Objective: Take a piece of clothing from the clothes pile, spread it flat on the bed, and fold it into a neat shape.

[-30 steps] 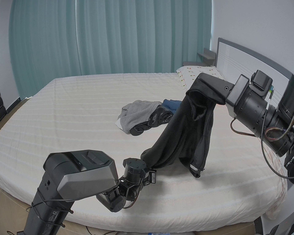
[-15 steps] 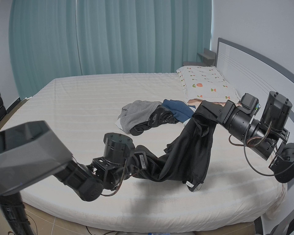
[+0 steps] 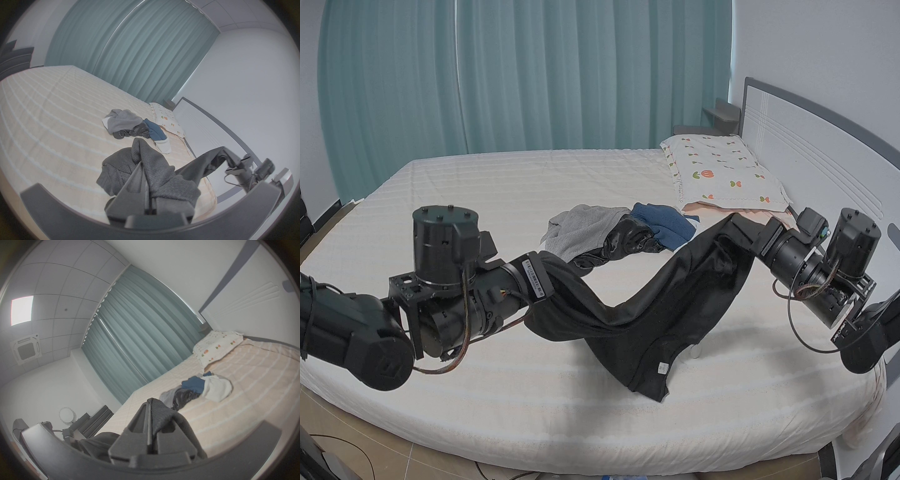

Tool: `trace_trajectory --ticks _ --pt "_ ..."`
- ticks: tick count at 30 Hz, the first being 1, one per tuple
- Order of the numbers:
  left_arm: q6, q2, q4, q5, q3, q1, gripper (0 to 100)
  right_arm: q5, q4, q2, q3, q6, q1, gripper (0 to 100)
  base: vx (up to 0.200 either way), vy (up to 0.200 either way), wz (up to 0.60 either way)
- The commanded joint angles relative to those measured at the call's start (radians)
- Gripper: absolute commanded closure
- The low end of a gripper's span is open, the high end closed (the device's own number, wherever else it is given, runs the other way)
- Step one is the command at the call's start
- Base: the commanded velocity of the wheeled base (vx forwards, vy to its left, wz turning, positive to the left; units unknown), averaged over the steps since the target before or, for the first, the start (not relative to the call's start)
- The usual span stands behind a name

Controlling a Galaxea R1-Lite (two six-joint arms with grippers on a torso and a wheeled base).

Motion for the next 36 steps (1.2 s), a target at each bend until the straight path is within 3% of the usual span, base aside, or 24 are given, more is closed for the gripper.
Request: trace_trajectory --ticks 1,9,14,17,32,36 --pt "-0.041 0.031 -0.053 -0.022 0.098 0.004 100 0.004 -0.077 0.098 0.087 0.065 -0.011 100 0.0 0.0 0.0" --pt "-0.057 0.051 -0.056 -0.023 0.144 -0.005 100 -0.001 -0.183 0.147 0.13 0.074 0.008 100 0.0 0.0 0.0" --pt "-0.138 0.051 -0.056 -0.02 0.143 0.003 100 -0.002 -0.185 0.138 0.165 0.074 0.011 100 -0.12 0.0 0.0" --pt "-0.141 0.046 -0.056 -0.022 0.146 0.001 100 -0.002 -0.185 0.139 0.165 0.074 0.011 100 -0.2 0.0 0.0" --pt "-0.139 0.048 -0.058 -0.016 0.164 -0.019 100 -0.002 -0.183 0.142 0.173 0.074 0.037 100 0.0 0.0 0.0" --pt "-0.141 0.049 -0.058 -0.02 0.164 -0.017 100 -0.004 -0.183 0.144 0.173 0.072 0.037 100 -0.2 0.0 0.0"
